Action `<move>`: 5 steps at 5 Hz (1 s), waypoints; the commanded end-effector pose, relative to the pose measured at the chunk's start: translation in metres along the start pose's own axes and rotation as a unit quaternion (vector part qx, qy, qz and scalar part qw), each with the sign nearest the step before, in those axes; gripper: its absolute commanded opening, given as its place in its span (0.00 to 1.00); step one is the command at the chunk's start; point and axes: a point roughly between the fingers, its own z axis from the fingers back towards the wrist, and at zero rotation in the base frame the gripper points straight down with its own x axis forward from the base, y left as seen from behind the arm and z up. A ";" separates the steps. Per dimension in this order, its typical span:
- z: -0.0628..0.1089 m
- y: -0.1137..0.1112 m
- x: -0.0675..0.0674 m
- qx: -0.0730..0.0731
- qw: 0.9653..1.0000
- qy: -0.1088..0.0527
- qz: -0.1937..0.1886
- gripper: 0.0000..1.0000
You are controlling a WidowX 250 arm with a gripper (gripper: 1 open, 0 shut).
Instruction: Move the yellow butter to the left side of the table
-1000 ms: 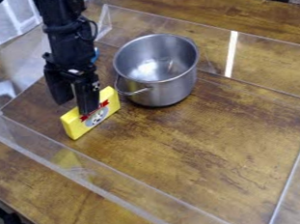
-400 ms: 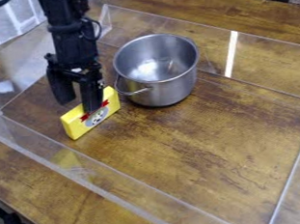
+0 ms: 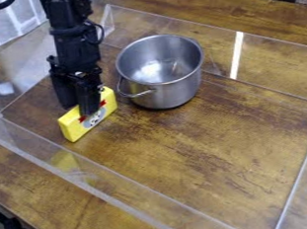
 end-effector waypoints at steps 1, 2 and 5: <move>0.005 -0.004 0.002 0.008 1.000 -0.015 0.003 0.00; 0.010 -0.005 0.000 0.007 1.000 -0.022 0.017 0.00; 0.023 0.013 -0.006 0.010 0.999 -0.036 0.025 0.00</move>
